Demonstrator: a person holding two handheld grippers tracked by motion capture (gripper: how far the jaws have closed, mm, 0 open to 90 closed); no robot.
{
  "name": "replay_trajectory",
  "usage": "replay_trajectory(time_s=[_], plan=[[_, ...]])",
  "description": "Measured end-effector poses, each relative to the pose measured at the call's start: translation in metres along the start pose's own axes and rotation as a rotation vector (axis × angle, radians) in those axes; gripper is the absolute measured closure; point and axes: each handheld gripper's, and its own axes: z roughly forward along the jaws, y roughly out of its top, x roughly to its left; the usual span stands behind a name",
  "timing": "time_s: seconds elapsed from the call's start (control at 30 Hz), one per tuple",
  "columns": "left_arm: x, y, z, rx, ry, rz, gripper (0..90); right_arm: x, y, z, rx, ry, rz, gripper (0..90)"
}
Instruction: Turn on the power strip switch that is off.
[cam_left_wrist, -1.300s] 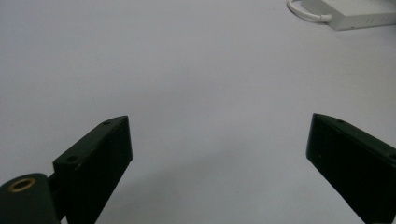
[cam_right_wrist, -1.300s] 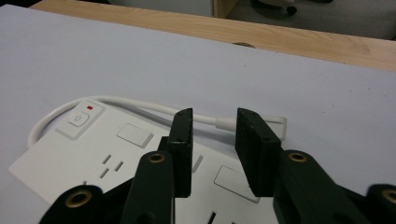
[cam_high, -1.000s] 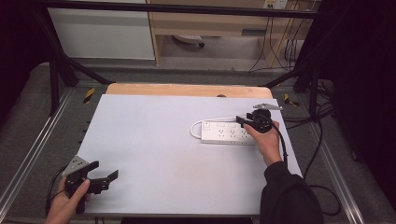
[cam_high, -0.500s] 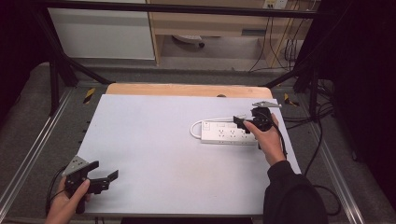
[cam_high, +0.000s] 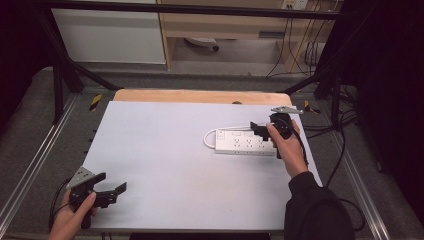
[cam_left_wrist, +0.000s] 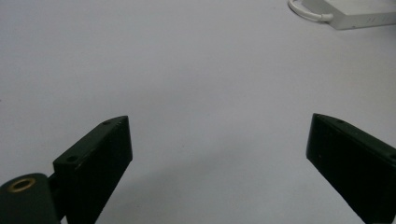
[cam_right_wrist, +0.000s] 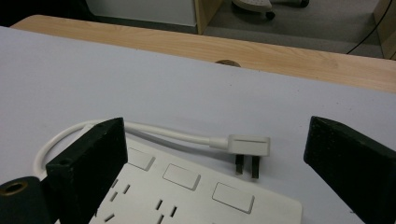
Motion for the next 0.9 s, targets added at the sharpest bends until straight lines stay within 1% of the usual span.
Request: replay_trajectory(time_s=[0.13,0.23,0.4,0.5,0.6,0.9], plan=[[0.0,0.0,0.0,0.0,0.0,-0.001,6.9,0.001,0.002,-0.004,-0.01,0.003,-0.011,6.9],[0.0,0.0,0.0,0.001,0.001,-0.001,6.9,0.001,0.003,-0.008,-0.022,0.012,-0.003,8.8],[0.0,0.0,0.0,0.001,0.001,-0.001,6.9,0.001,0.005,-0.015,-0.039,0.032,-0.004,9.0],[0.0,0.0,0.0,0.0,0.001,-0.001,6.9,0.0,0.006,-0.02,-0.046,0.038,-0.002,9.0],[0.0,0.0,0.0,0.001,0.001,-0.001,6.9,0.001,0.007,-0.026,-0.049,0.041,-0.015,9.0],[0.0,0.0,0.0,0.003,0.002,0.0,6.9,0.001,0.007,-0.044,-0.064,0.072,-0.025,9.3]])
